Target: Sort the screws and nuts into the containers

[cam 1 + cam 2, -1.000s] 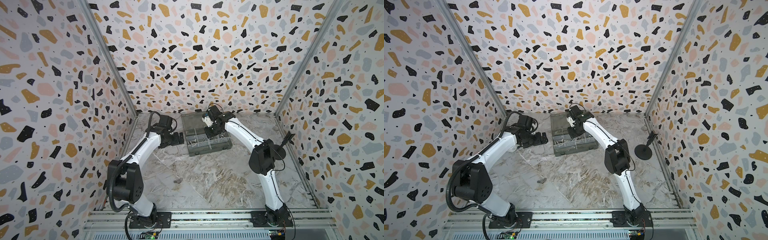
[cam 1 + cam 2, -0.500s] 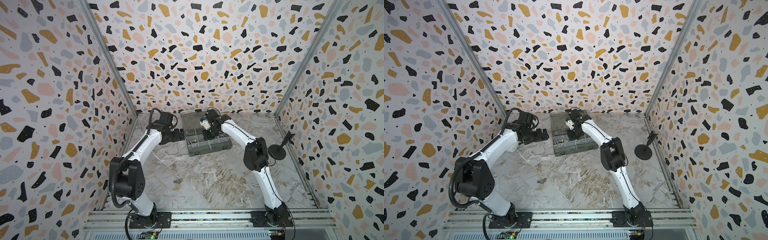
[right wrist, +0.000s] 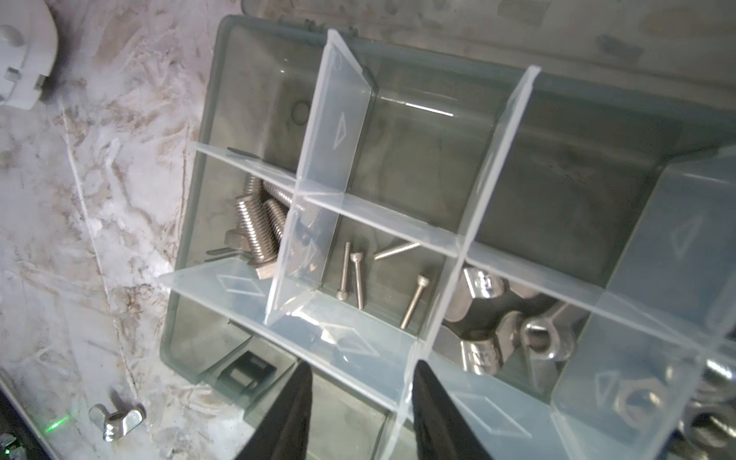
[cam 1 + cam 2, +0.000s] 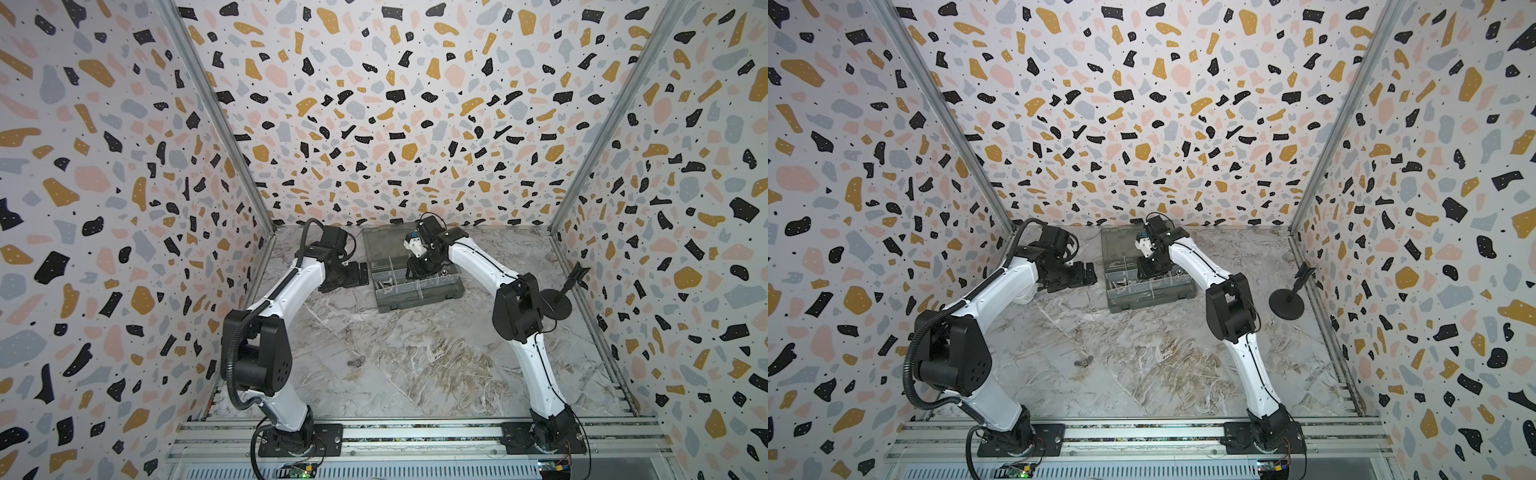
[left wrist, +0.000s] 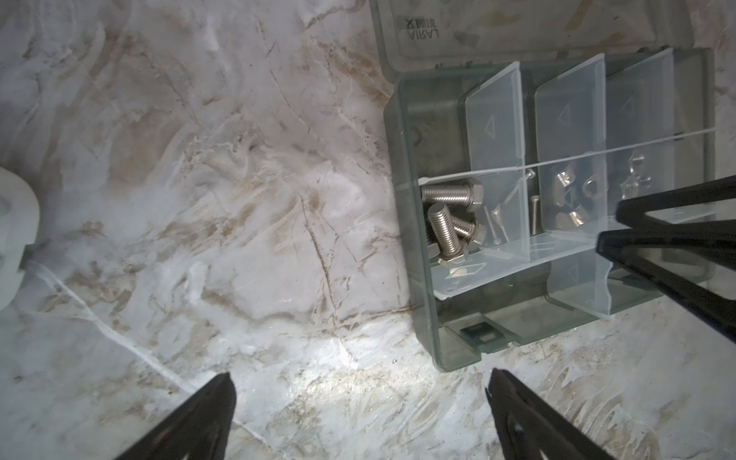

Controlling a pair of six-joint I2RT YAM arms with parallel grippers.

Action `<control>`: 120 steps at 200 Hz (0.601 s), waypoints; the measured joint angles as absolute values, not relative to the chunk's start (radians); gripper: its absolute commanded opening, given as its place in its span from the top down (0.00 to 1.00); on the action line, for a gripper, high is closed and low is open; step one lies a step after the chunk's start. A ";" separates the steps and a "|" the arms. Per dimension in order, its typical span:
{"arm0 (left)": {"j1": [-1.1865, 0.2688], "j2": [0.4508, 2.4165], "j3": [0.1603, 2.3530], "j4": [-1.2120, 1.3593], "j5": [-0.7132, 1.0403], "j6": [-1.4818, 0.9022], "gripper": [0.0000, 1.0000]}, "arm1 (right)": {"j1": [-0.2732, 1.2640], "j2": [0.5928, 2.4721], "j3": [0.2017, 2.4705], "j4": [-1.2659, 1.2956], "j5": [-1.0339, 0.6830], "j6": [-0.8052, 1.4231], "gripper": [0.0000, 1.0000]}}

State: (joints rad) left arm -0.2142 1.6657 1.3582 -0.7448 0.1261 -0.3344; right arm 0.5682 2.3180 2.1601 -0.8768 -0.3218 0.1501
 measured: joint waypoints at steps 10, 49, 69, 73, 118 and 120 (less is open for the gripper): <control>-0.221 1.641 1.319 -0.749 0.117 -0.336 0.01 | 0.570 2.260 2.100 -0.873 -0.321 0.151 0.49; -0.341 1.501 1.108 -0.768 0.080 -0.385 0.08 | 0.594 2.012 1.882 -0.846 -0.299 0.152 0.46; -0.440 1.430 1.007 -0.773 0.064 -0.433 0.10 | 0.618 1.904 1.766 -0.822 -0.294 0.152 0.46; -0.459 1.413 0.985 -0.774 0.062 -0.443 0.10 | 0.623 1.884 1.739 -0.817 -0.295 0.152 0.46; -0.581 1.218 0.789 -0.762 0.041 -0.549 0.12 | 0.675 1.731 1.461 -0.780 -0.294 0.152 0.45; -0.583 1.210 0.782 -0.760 0.042 -0.553 0.12 | 0.676 1.726 1.454 -0.779 -0.294 0.152 0.45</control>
